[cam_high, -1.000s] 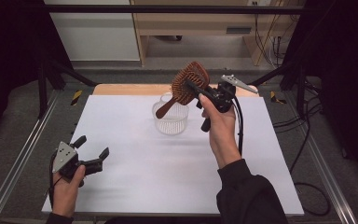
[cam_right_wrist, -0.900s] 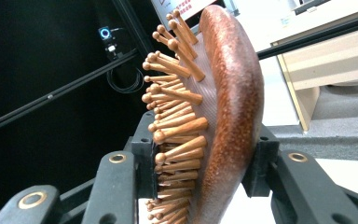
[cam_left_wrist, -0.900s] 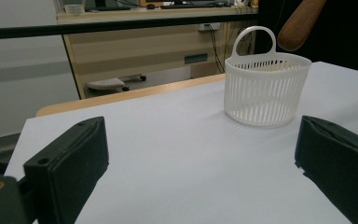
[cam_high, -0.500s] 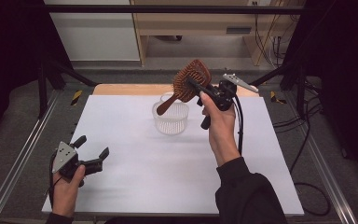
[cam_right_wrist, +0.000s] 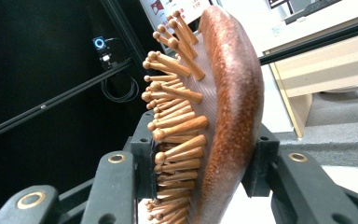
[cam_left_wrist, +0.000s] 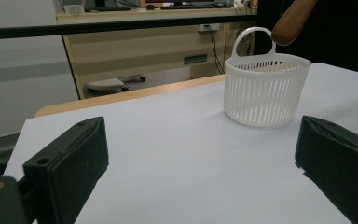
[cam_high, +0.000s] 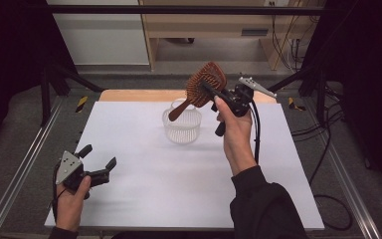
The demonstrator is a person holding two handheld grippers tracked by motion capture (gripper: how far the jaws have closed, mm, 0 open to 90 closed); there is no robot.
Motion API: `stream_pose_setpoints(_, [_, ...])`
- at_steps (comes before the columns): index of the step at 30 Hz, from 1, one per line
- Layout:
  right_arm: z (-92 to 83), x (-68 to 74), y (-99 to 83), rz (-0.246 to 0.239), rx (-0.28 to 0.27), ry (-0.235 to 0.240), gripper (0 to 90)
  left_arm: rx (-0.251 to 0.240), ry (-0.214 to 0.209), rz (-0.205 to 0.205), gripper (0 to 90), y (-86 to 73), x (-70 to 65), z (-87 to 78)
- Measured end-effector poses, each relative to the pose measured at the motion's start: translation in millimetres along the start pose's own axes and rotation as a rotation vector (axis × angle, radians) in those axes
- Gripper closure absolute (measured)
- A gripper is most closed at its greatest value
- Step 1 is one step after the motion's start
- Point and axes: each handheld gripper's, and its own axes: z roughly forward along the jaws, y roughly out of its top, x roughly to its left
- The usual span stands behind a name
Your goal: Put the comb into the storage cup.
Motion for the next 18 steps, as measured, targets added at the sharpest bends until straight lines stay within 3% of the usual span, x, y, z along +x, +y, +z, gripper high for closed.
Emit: stream_pose_setpoints(18, [5.1, -6.3, 3.9, -0.008, -0.007, -0.028, 56.5, -0.005, 0.002, -0.006, 2.8, 0.0, 1.2, -0.4])
